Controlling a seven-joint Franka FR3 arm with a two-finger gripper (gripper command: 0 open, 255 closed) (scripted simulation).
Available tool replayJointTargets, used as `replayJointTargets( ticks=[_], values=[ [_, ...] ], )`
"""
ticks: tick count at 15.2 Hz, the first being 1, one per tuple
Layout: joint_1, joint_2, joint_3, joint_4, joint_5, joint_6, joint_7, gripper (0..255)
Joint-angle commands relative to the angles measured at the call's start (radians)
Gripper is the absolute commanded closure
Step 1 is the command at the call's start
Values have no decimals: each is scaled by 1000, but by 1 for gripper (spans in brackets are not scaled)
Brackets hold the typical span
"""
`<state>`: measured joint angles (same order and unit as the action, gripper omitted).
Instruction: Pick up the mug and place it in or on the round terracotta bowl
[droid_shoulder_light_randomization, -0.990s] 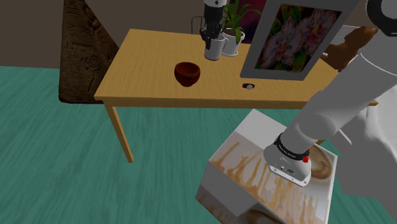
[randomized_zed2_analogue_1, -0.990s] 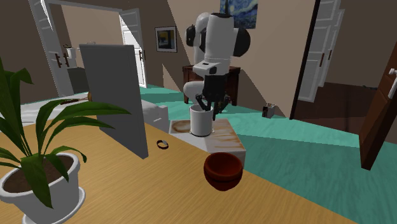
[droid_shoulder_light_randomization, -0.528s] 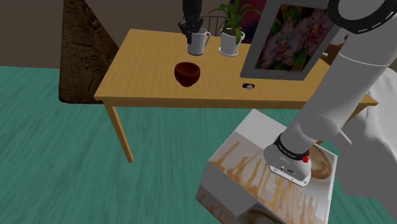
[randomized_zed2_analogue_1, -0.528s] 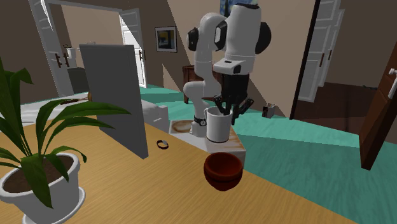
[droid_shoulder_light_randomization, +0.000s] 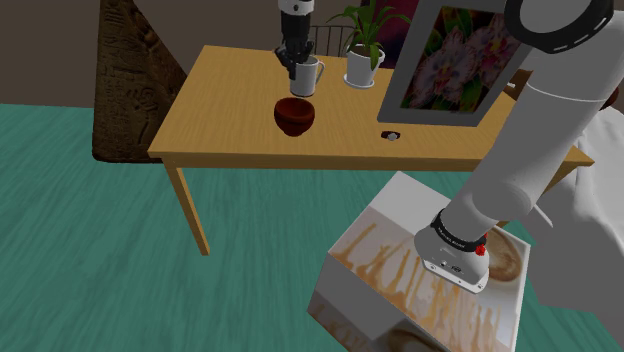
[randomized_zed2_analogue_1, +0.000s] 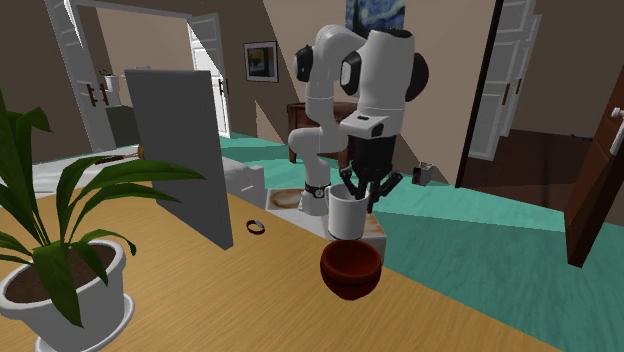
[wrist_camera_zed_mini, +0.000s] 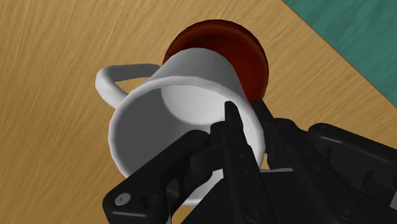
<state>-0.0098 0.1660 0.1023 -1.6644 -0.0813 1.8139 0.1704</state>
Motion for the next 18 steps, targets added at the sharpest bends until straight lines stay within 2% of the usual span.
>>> replayJointTargets(
  ticks=[1,9,17,18],
  values=[
    [0,-1,0,-29,0,29,3,255],
    [0,18,-1,-120,-5,137,11,255],
    [0,18,-1,-120,-5,137,11,255],
    [0,18,-1,-119,-5,137,11,0]
  ],
)
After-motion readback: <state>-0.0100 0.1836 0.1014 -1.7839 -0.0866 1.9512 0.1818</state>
